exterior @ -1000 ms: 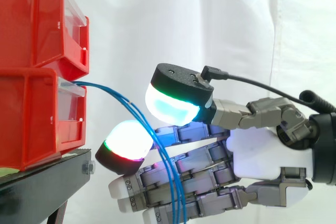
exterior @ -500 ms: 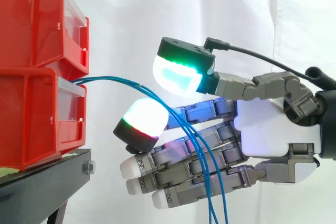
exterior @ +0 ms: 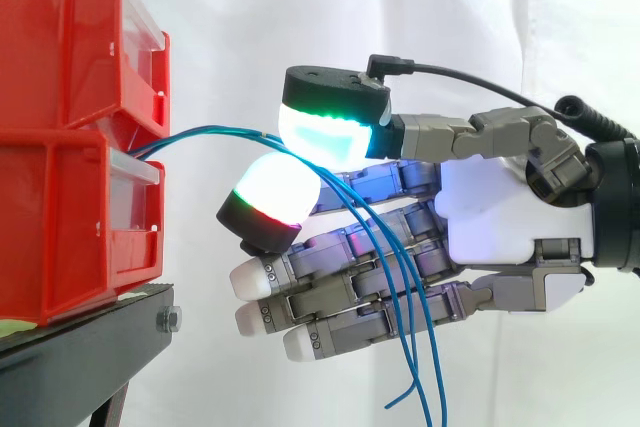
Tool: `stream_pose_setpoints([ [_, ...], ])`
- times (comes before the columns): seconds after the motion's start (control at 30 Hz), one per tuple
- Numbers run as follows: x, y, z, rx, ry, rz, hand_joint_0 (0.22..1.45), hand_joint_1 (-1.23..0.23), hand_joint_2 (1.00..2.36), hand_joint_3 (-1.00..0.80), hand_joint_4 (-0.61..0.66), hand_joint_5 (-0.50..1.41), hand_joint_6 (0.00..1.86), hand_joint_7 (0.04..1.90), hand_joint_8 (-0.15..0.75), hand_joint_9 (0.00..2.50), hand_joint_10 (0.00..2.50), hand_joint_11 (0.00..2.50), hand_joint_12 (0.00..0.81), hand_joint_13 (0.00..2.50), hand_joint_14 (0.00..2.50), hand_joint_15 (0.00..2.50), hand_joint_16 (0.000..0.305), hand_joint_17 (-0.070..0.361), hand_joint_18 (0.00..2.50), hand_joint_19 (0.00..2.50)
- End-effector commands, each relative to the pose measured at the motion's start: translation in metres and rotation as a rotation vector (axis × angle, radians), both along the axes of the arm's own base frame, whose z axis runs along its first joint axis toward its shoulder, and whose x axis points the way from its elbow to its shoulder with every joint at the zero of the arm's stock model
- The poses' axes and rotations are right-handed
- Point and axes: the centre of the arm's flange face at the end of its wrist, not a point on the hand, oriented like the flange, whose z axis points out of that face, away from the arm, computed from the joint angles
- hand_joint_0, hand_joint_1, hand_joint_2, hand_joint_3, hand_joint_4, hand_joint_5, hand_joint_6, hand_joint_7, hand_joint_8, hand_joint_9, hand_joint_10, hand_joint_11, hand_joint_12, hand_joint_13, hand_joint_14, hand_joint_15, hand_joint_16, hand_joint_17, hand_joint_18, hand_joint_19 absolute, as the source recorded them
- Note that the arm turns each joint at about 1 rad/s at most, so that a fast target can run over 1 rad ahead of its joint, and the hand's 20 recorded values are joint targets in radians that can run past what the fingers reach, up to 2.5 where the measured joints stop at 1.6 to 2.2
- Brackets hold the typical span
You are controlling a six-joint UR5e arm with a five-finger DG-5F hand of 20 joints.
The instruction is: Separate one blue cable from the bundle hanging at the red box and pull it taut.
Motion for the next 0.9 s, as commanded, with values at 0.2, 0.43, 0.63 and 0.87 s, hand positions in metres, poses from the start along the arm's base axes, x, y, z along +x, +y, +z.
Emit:
stream_pose_setpoints([
  [0.2, -0.0011, -0.0027, 0.0058, -0.003, 0.012, -0.003, 0.69, -0.89, 1.00, -0.50, 0.20, -0.17, 0.93, 1.01, 0.339, 0.67, 0.01, 0.39, 0.305, 0.50, 0.00, 0.08, 0.032, 0.073, 0.39, 0.08],
  [0.43, -0.0030, -0.0031, 0.0068, -0.006, 0.024, -0.003, 0.52, -0.77, 1.00, -0.50, 0.19, -0.14, 0.91, 1.04, 0.358, 0.76, 0.01, 0.39, 0.312, 0.54, 0.00, 0.10, 0.034, 0.077, 0.46, 0.11],
  [0.63, -0.0037, -0.0033, 0.0086, -0.006, 0.026, -0.003, 0.57, -0.59, 1.00, -0.50, 0.18, -0.13, 0.88, 1.11, 0.357, 0.80, 0.01, 0.38, 0.299, 0.54, 0.00, 0.11, 0.032, 0.071, 0.44, 0.13],
  [0.87, -0.0044, -0.0024, 0.0081, -0.008, 0.032, -0.003, 0.63, -0.77, 1.00, -0.42, 0.18, -0.14, 0.89, 1.14, 0.354, 0.78, 0.01, 0.39, 0.299, 0.53, 0.00, 0.11, 0.031, 0.071, 0.43, 0.13],
])
